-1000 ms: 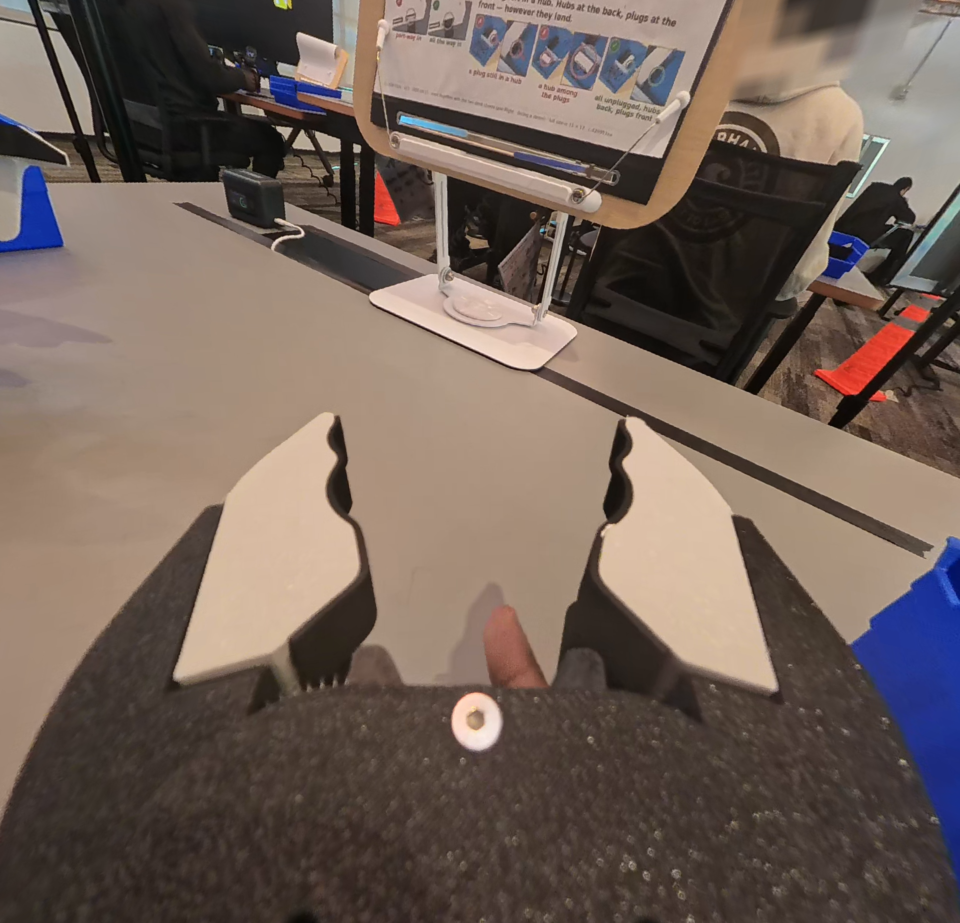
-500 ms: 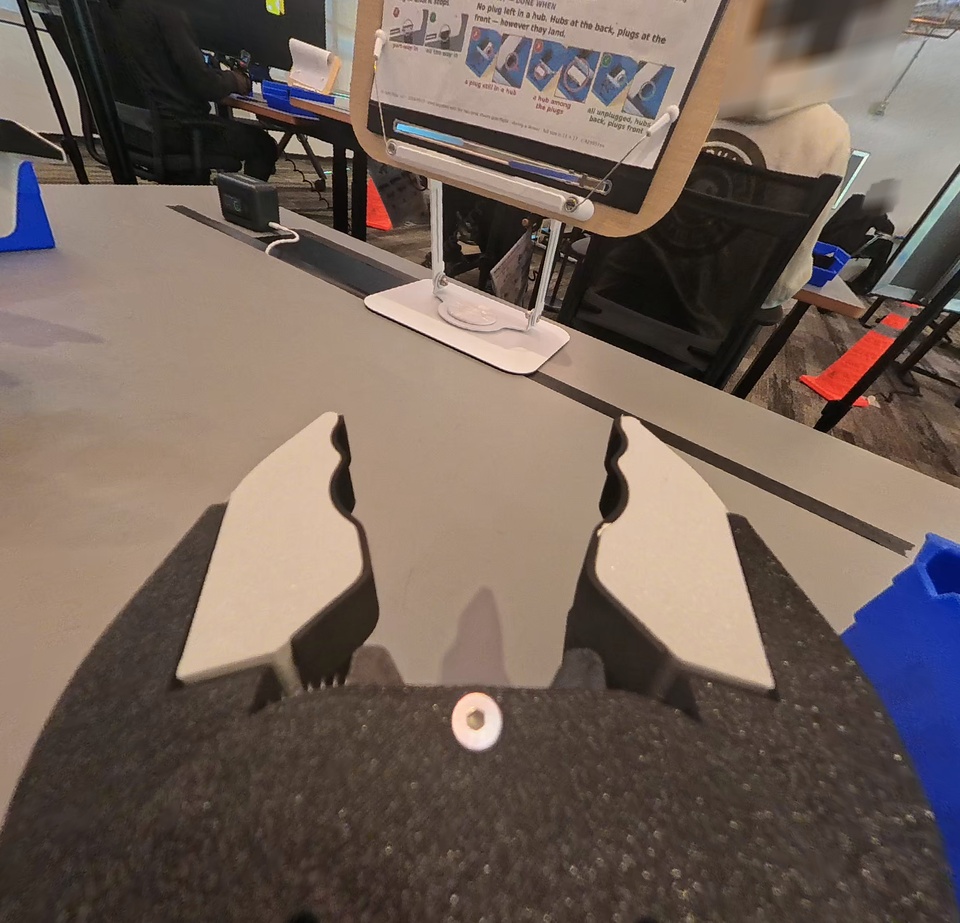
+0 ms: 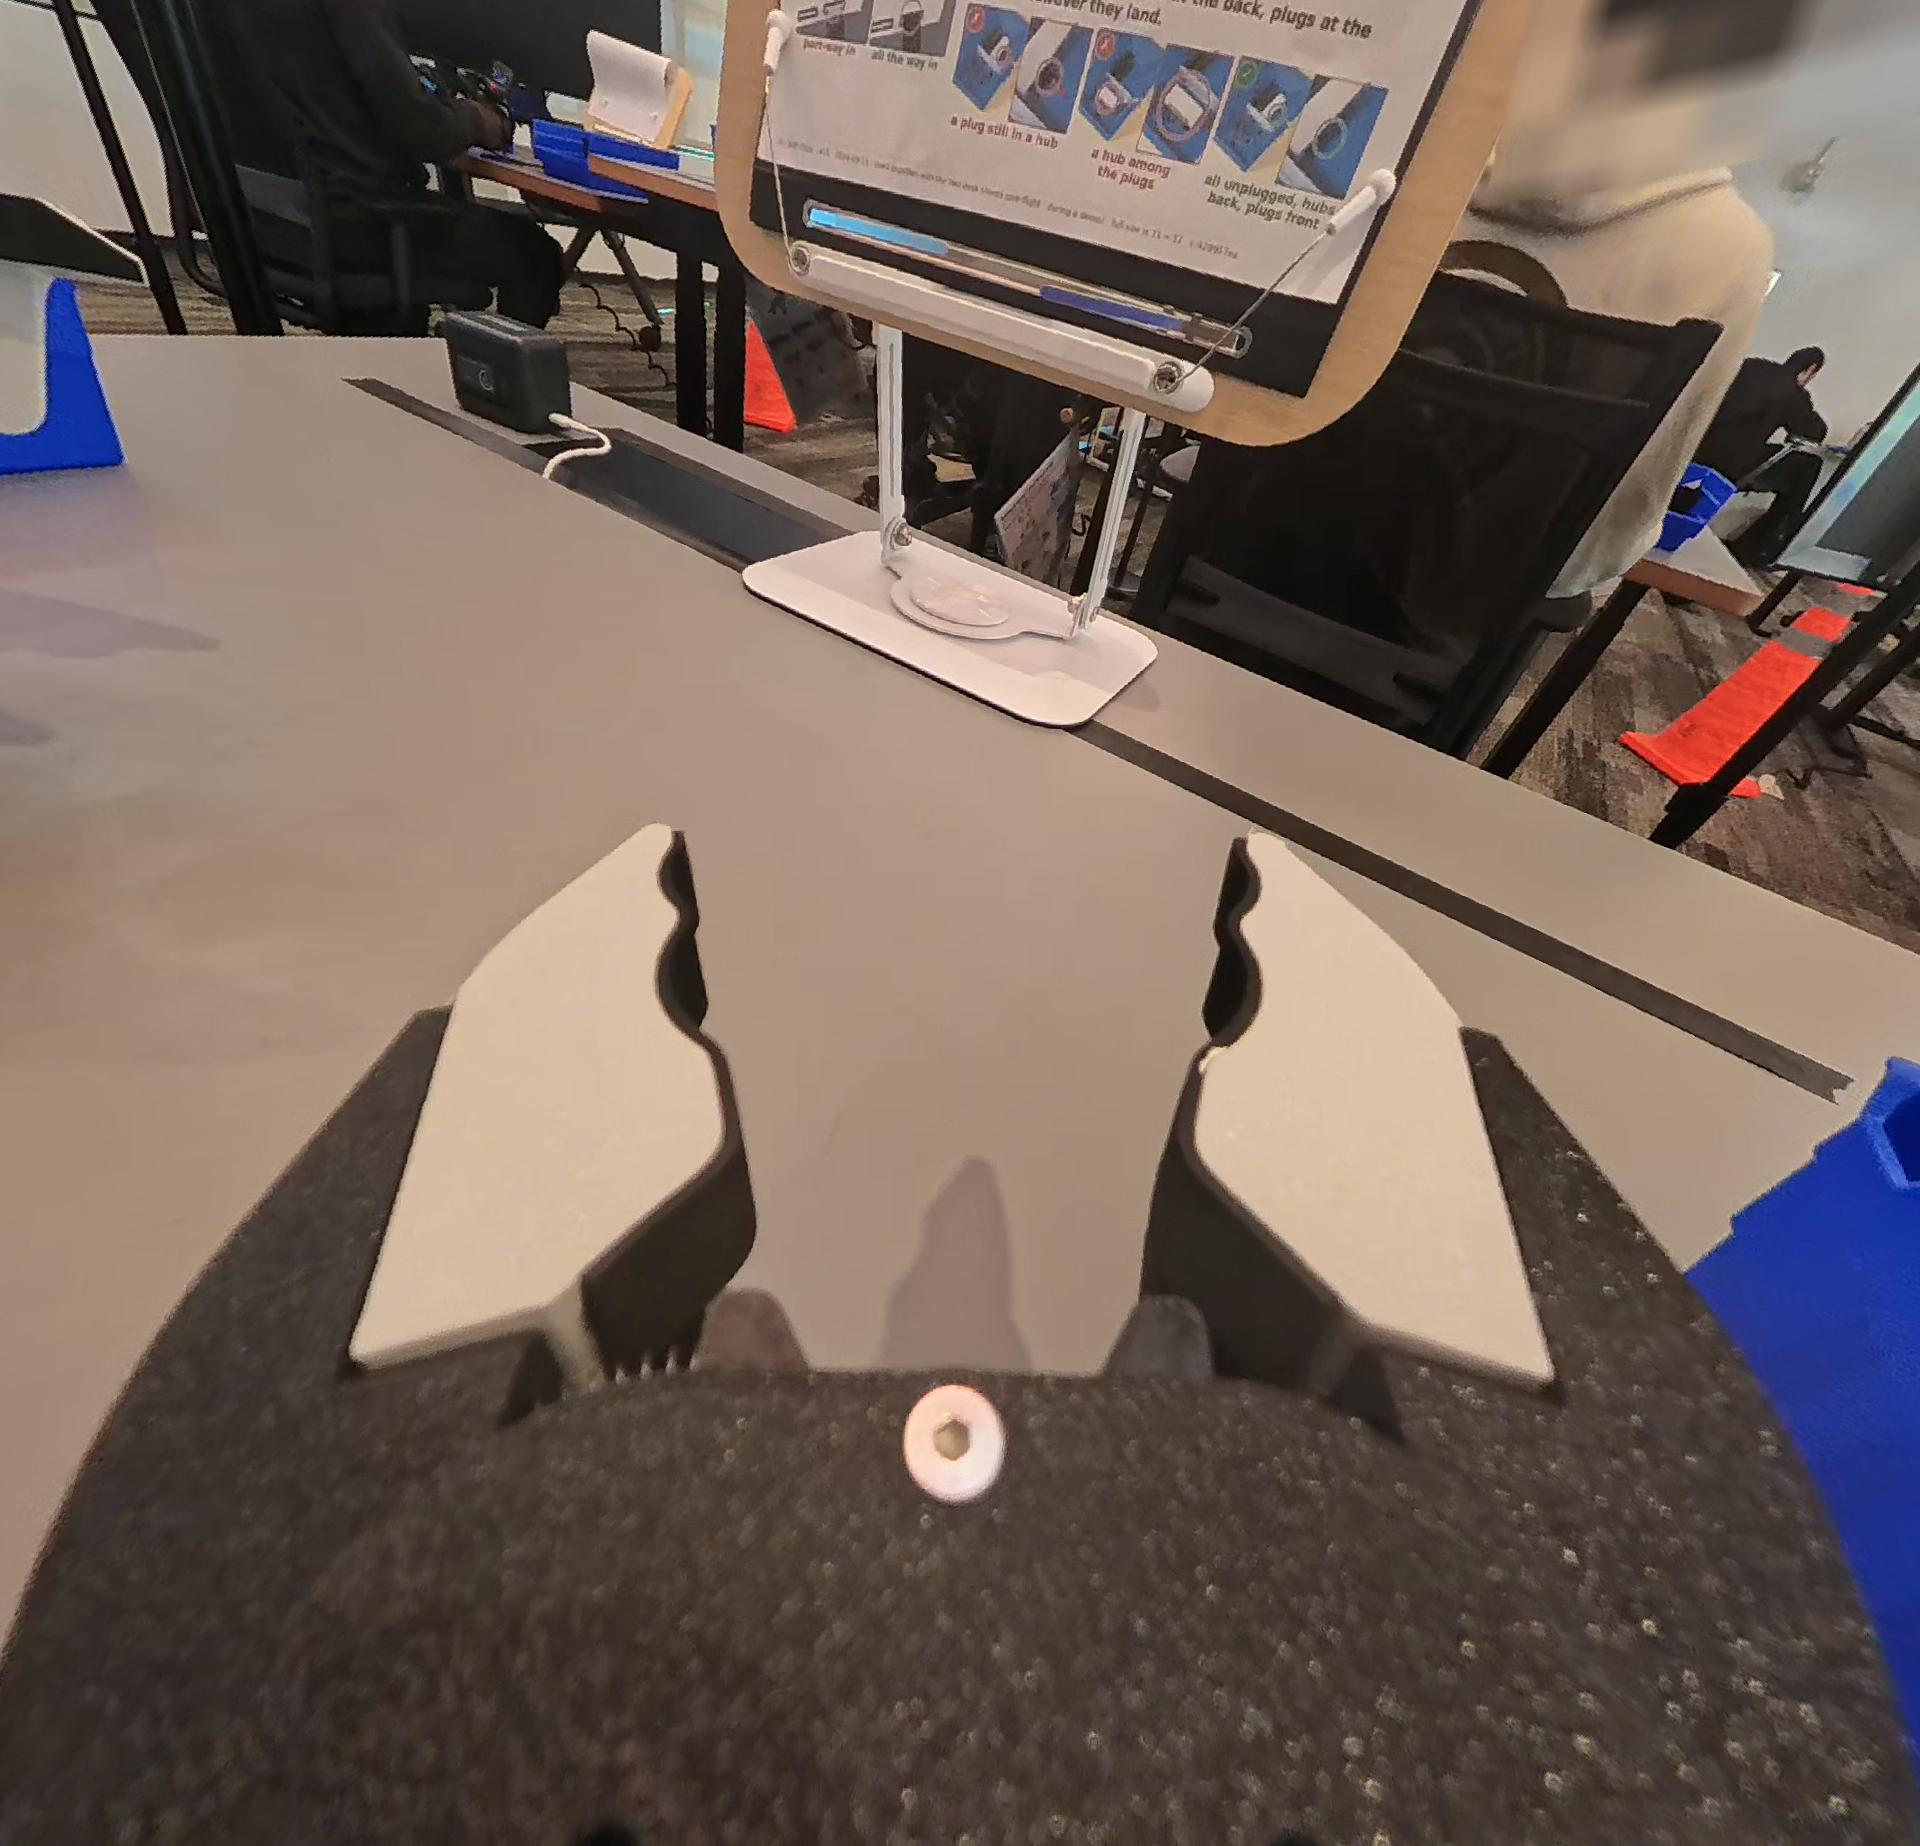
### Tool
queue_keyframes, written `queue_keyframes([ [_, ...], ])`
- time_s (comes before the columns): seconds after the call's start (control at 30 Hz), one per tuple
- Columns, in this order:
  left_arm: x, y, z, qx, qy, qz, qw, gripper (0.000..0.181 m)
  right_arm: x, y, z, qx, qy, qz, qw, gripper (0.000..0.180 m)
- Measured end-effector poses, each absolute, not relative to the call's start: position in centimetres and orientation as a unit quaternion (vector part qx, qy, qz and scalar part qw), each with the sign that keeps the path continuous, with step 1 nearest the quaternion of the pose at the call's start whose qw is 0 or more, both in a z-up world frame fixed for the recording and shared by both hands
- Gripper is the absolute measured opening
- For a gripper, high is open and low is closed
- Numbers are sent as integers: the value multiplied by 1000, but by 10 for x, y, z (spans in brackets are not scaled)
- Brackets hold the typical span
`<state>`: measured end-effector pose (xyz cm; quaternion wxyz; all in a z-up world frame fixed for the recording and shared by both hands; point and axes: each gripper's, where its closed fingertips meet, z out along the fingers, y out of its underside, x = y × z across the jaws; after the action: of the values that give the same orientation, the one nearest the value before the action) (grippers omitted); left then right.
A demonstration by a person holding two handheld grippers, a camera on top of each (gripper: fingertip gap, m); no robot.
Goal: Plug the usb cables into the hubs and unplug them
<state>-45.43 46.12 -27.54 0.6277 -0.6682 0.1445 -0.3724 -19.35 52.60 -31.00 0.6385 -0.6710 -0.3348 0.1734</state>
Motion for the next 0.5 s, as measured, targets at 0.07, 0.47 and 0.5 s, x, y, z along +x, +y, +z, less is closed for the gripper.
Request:
queue_keyframes([
  [0.07, -456, 462, -275, -669, 144, -363, 633, 73, -194, 526, -310, -671, -335, 173, 638, 94],
  [0.47, -455, 459, -277, -675, 168, -329, 639, 77, -196, 525, -312, -672, -344, 168, 635, 93],
  [0.5, -456, 459, -277, -675, 170, -327, 639, 77, -196, 525, -312, -672, -345, 165, 634, 93],
])
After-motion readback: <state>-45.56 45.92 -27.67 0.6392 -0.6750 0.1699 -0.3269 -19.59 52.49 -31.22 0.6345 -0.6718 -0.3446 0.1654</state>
